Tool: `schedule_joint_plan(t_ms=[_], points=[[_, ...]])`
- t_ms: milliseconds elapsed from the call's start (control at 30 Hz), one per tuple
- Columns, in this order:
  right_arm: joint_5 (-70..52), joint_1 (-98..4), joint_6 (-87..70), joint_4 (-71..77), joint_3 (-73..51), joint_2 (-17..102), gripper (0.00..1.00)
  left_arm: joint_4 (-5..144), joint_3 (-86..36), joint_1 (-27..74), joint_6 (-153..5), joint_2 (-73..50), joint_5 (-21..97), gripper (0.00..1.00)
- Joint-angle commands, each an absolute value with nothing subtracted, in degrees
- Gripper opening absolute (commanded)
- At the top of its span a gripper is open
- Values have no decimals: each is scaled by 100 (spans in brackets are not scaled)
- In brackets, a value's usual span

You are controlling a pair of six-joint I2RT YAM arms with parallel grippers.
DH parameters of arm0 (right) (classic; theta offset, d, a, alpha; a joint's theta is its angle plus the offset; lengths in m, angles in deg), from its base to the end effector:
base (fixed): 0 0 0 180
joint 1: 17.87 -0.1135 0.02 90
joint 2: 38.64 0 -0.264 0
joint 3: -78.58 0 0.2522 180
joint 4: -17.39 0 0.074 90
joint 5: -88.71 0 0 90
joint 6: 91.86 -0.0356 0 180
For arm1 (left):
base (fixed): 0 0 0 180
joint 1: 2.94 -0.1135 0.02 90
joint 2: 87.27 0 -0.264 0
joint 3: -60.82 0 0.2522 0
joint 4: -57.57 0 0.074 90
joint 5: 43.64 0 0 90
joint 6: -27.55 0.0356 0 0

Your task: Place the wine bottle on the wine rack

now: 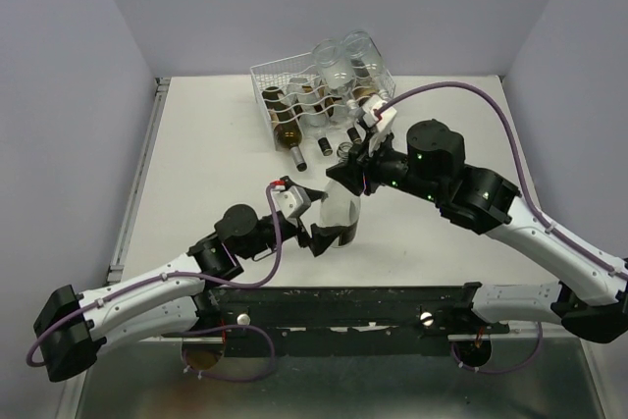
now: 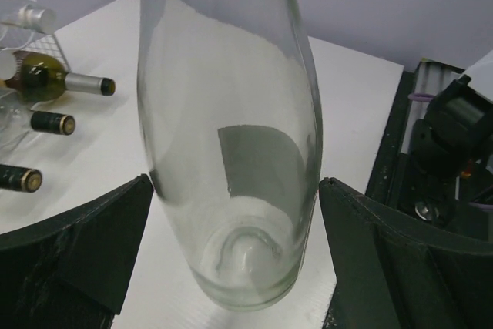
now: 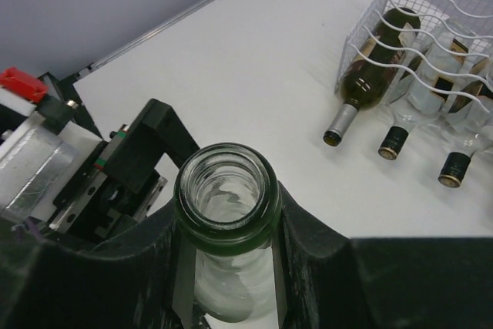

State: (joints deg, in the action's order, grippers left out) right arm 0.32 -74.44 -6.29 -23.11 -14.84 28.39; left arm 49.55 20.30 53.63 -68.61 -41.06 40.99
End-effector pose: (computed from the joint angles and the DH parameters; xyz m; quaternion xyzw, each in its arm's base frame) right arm 0.1381 0.2074 0.4419 -0.3388 0.7121 0.3025 0.5354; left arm 0.1061 -0.1668 0.2835 0.3252 0.6116 -0.4027 0.5984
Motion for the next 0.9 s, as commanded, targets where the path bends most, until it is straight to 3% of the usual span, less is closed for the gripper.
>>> schedule_joint_plan(t_ms=[0, 233, 867], points=[[-638, -7482, -828, -1220, -1525, 2351, 0, 4180, 1990, 5182, -7387, -3745, 3116, 99], [-2131, -7482, -801, -350, -946, 1727, 0, 4083, 1814, 5032, -7660, -3393, 2650, 99], [-4039, -7473, -652, 802, -251, 1023, 0, 3450, 1700, 5006, -7748, -2698, 1569, 99]])
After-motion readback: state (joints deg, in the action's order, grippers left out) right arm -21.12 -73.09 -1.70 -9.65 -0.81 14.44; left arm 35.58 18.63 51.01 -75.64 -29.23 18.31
